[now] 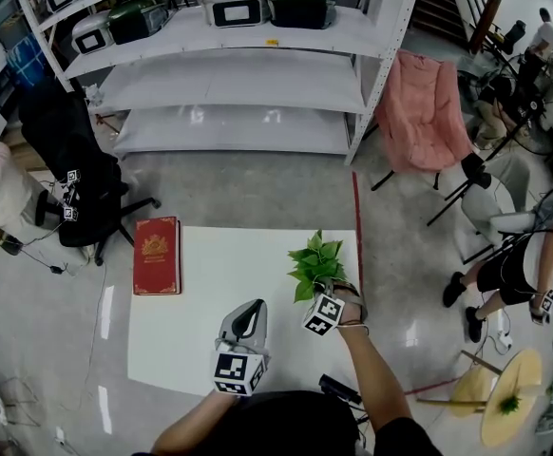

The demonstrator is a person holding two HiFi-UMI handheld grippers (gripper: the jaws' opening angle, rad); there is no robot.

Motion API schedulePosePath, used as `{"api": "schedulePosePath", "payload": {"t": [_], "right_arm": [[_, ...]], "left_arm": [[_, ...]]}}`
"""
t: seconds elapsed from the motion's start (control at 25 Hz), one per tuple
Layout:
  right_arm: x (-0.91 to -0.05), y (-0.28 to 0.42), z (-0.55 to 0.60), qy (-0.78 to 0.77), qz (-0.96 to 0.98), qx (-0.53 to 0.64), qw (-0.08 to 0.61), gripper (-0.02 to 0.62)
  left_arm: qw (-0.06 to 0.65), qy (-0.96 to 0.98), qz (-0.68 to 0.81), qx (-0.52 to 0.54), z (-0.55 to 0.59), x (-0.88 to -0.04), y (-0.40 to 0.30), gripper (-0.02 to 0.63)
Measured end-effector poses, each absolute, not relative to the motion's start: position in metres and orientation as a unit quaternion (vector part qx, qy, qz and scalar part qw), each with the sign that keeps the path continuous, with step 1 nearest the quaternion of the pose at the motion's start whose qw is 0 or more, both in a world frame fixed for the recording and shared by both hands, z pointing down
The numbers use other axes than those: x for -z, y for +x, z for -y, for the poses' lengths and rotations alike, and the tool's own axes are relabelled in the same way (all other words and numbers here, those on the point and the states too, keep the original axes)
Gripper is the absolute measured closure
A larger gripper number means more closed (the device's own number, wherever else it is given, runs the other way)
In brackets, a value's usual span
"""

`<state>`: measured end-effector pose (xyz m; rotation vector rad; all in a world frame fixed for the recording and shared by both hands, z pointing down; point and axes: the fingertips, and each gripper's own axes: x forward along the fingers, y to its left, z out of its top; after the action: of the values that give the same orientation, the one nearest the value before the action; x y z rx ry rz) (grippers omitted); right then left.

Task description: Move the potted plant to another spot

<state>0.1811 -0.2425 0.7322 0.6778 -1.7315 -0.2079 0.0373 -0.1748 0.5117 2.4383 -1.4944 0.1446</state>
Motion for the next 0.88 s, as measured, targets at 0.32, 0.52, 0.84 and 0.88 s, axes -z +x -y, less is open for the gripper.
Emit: {"api": "schedulePosePath", "payload": {"t": [0.32,0.52,0.84,0.88], "right_arm": [[-0.733,0.183,0.246,0.293,0.746,0.077,0.593,0.58],[-0.731,0.183,0.244,0.294,0.75,0.072,0.589,0.58],[-0.719,0.179,0.236,0.299,0.751,0.077,0.584,0.58],[-0.717,0.179,0.234,0.301,0.751,0.078,0.583,0.58]], "left_arm": [[0.138,0.843,0.517,-0.049,0.177,-0.512,0.036,0.588],[0.14,0.843,0.517,-0.049,0.177,-0.511,0.036,0.588],[0.139,0.846,0.513,-0.045,0.171,-0.509,0.034,0.588],[0.139,0.846,0.512,-0.044,0.169,-0.508,0.034,0.588]]}}
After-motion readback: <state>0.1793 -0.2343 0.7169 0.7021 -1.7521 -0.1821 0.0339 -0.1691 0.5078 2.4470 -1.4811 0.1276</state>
